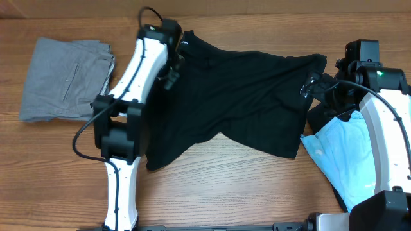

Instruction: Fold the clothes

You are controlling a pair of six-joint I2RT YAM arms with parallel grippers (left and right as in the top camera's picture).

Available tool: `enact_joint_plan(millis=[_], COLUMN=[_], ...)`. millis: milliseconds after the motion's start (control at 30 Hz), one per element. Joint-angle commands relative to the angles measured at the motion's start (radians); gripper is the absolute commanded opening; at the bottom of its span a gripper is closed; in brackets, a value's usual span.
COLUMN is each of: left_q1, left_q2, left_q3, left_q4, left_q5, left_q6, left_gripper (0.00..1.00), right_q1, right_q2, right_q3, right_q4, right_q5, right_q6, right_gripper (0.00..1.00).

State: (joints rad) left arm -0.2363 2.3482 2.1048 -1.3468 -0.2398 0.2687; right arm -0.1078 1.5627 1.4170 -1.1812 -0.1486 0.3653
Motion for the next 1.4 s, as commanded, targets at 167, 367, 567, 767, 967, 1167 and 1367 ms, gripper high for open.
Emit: enact_joint_plan(millis=[167,367,567,767,967,1167,1367], left_q1=[0.224,0.269,0.257,0.248,0.249,0.249,0.249], left_q2=[0.0,-0.002,-0.017,-0.155,-0.297,-0.422,-0.579], left_q3=[0.077,0.094,0.192,0.278,0.273,0.266,0.188], left_q4=[-0.024,-0.106,-0.214,-0.3,-0.343,-0.343,-0.343], left_q5=[-0.055,-0.002,0.218,0.259,0.296,0.307,0.303], left_q6=[-0.237,-0.239,-0.136,-0.126,-0.136,-0.15,-0.161], left_gripper=[0.39,0.38,0.32,0.45,0.44,0.48,0.55], right_q1=[0.004,-0.006,-0.045,-0.031,-0.01,-0.01,-0.053], right_q2=[0.025,0.071,0.096,0.096,0.097,0.097,0.069], right_q3=[-0.005,-0.034,-0.208,-0.379,-0.495,-0.606,-0.584], right_q4=[0.003,-0.019,-0.032,0.003,0.125,0.216,0.134], right_q5=[0.028,0.027,-0.031,-0.144,-0.195,-0.212,-0.014], right_q6=[0.002,0.033,0.052,0.024,0.06,0.133,0.168], right_gripper=[0.98,0.93,0.82,0.84,0.62,0.42,0.04])
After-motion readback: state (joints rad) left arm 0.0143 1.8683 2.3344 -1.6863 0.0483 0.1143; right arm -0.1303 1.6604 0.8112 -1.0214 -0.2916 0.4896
